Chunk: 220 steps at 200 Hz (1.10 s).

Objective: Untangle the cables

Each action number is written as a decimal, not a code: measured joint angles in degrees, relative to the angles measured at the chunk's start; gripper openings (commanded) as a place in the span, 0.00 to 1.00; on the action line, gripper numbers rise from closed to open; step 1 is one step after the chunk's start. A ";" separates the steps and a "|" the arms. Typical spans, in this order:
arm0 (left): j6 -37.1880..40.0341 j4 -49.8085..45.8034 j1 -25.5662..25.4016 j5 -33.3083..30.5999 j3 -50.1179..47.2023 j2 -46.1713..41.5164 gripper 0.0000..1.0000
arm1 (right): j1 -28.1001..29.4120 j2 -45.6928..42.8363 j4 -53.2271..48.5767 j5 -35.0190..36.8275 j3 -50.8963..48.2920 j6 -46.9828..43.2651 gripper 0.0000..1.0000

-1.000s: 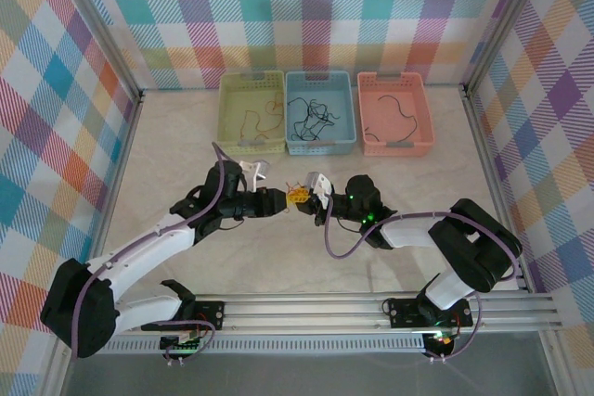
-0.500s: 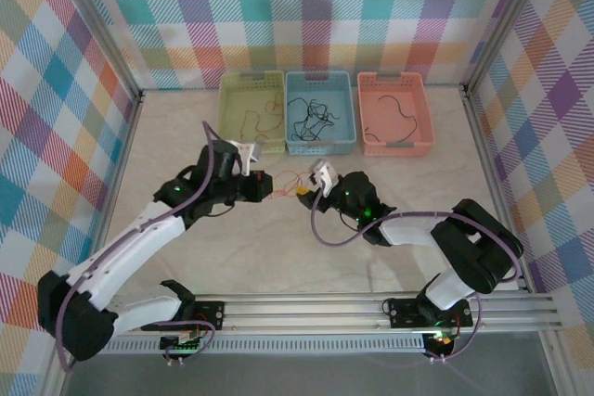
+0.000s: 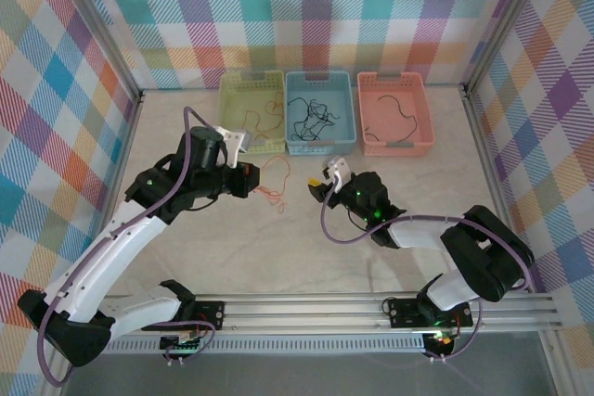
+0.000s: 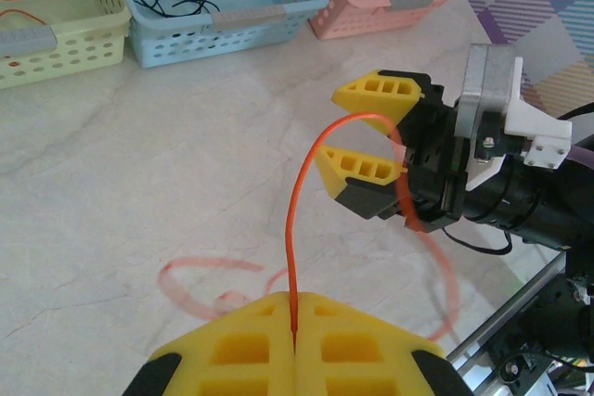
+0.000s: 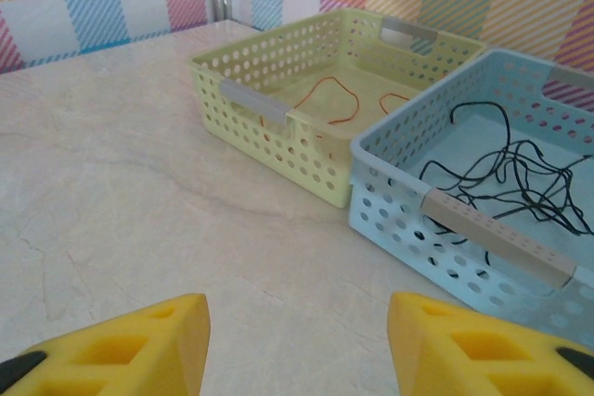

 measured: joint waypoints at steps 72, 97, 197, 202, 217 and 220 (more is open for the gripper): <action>-0.24 0.37 0.00 -0.42 -0.81 0.83 0.00 | 0.70 -9.55 3.63 -9.62 -4.74 1.57 0.66; -0.72 1.51 0.00 -0.66 -2.27 2.95 0.00 | 0.72 -14.32 4.00 -13.64 -4.70 3.69 0.68; -3.54 9.46 -0.13 5.29 -9.38 5.97 0.00 | 3.13 -9.77 -1.20 -18.82 1.01 8.39 0.70; -3.78 10.05 -0.22 5.99 -9.64 5.97 0.00 | 3.28 -9.25 -1.22 -18.51 1.22 8.44 0.70; -4.37 10.93 -0.70 7.50 -9.86 6.03 0.00 | 3.43 -7.30 -1.70 -18.21 2.03 8.52 0.69; -4.42 11.13 -0.79 7.74 -9.86 6.03 0.00 | 3.48 -6.95 -1.99 -18.14 2.25 8.52 0.69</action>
